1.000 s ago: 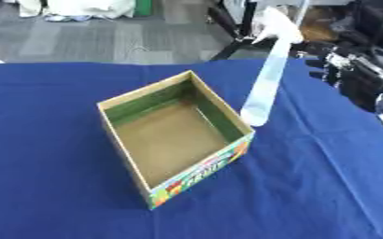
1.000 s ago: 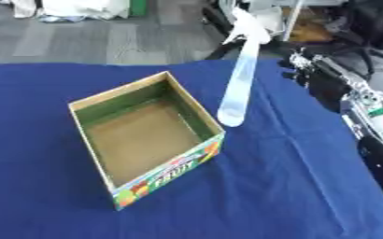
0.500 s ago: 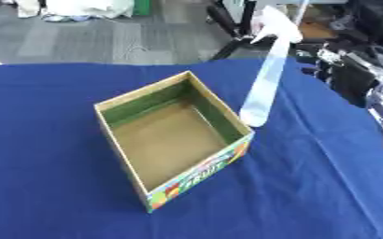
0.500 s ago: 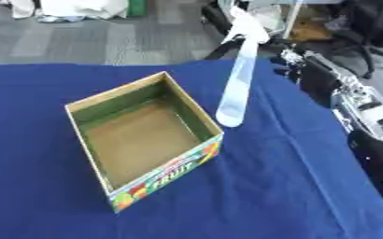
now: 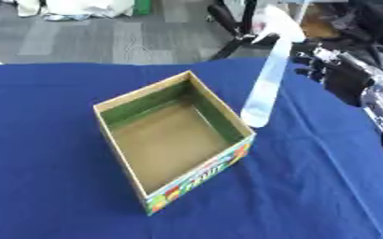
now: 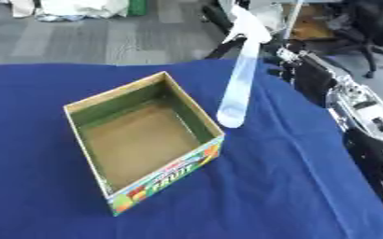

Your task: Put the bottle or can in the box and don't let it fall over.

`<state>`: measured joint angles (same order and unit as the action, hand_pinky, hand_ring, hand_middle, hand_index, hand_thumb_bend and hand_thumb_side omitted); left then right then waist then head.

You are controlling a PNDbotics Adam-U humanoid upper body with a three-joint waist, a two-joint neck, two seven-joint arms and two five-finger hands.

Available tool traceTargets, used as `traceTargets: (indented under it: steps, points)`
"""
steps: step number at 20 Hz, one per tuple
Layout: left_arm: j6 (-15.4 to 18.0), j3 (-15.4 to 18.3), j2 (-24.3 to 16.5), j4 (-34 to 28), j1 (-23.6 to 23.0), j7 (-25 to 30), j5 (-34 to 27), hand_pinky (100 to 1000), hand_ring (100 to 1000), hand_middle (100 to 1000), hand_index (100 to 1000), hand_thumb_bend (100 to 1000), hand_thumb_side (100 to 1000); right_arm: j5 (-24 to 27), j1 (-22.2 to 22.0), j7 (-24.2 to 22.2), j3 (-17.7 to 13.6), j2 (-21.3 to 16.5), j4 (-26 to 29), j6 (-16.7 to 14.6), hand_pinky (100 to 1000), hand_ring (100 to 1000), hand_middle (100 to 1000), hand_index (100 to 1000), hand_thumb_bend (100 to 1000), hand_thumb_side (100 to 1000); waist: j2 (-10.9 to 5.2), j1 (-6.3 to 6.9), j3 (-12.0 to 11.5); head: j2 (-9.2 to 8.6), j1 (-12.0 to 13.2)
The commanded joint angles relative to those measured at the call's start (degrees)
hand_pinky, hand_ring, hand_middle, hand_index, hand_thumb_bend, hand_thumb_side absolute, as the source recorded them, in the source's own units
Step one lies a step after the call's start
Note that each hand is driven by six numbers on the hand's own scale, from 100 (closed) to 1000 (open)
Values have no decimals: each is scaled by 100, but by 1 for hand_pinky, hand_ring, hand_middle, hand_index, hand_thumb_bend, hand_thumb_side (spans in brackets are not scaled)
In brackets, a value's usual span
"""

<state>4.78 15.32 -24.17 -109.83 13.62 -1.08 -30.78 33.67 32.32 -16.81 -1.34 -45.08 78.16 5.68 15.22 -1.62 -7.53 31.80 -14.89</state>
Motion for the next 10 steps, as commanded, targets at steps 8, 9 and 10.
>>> traceTargets:
  steps: [8, 9, 10]
  points:
    - [7, 2, -114, -60, 74, 45, -8, 930, 1000, 1000, 811, 360, 663, 107, 114, -102, -27, -84, 111, 31, 1000, 1000, 1000, 1000, 100, 544, -46, 3, -8, -64, -17]
    - [8, 0, -116, -58, 73, 49, -5, 930, 1000, 1000, 812, 360, 663, 103, 112, -103, -26, -80, 108, 29, 1000, 1000, 1000, 1000, 100, 545, -46, 3, -8, -70, -18]
    - [9, -1, -117, -57, 71, 53, -4, 930, 1000, 1000, 812, 360, 663, 91, 119, -105, -22, -74, 101, 27, 1000, 1000, 1000, 1000, 100, 546, -46, 6, -8, -84, -24]
